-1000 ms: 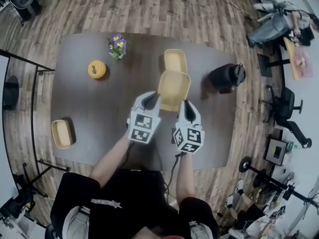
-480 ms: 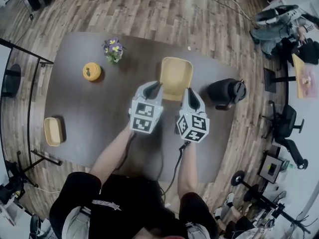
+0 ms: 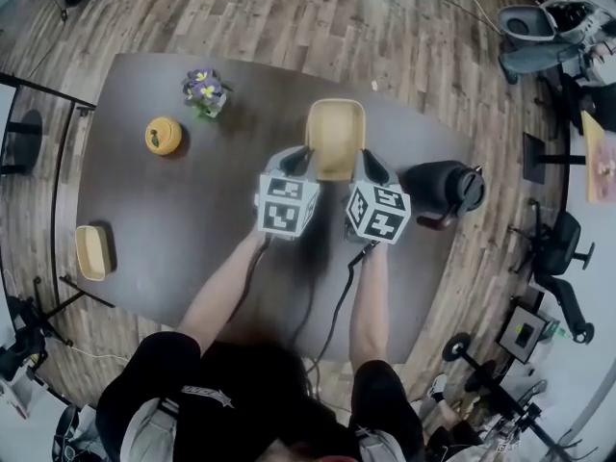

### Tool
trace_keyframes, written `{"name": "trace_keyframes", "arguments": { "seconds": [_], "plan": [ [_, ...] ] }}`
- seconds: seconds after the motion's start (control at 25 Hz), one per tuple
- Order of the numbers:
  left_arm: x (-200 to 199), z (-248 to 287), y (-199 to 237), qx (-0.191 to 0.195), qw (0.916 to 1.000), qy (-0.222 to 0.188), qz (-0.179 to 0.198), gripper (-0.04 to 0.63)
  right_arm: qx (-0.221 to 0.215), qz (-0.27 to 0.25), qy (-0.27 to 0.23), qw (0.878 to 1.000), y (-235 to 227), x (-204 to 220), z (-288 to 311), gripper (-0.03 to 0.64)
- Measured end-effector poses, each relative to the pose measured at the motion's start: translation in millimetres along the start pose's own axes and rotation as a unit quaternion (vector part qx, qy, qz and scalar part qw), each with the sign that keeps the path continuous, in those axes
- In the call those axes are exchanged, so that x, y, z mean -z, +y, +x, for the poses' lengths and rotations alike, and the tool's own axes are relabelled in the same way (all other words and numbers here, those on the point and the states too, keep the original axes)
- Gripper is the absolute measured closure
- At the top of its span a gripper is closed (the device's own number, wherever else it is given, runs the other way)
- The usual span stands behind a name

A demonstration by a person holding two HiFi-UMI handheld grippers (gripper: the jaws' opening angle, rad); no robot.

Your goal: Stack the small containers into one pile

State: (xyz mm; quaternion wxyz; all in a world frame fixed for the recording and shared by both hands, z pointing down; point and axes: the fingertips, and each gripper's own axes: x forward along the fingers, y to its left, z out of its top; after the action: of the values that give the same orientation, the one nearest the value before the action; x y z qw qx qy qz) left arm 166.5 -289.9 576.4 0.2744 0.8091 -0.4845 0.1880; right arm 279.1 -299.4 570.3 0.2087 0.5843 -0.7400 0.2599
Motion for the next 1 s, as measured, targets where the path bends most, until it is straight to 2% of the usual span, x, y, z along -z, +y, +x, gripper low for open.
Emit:
{"name": "trace_keyframes", "arguments": {
  "seconds": [0.32,0.48,0.72,0.92,0.96,1.0],
  "plan": [
    [26.8,26.0,12.5,-0.017,0.998,0.061,-0.004,0.548,-0.024,0.037,0.048,0.998,-7.8,31.1,31.9,0.589],
    [37.3,33.9,19.5,-0.023,0.9967,0.078,-0.003,0.546,-0.025,0.034,0.061,0.997,-7.6,42.8,43.0,0.589],
    [44.9,41.6,22.5,-0.027,0.9958,0.087,-0.006,0.546,-0.026,0.034,0.073,0.996,-10.2,53.8,52.8,0.589],
    [43.1,42.0,26.1,-0.033,0.9965,0.075,0.018,0.537,-0.024,0.03,0.065,0.997,-10.9,54.6,54.1,0.588],
    [42.2,41.2,27.0,-0.035,0.9968,0.069,0.021,0.531,-0.022,0.023,0.057,0.998,-10.8,52.9,53.8,0.583],
    [41.9,40.7,27.0,-0.036,0.9972,0.062,0.021,0.505,-0.021,0.015,0.047,0.999,-10.3,50.3,53.3,0.543]
  ]
}}
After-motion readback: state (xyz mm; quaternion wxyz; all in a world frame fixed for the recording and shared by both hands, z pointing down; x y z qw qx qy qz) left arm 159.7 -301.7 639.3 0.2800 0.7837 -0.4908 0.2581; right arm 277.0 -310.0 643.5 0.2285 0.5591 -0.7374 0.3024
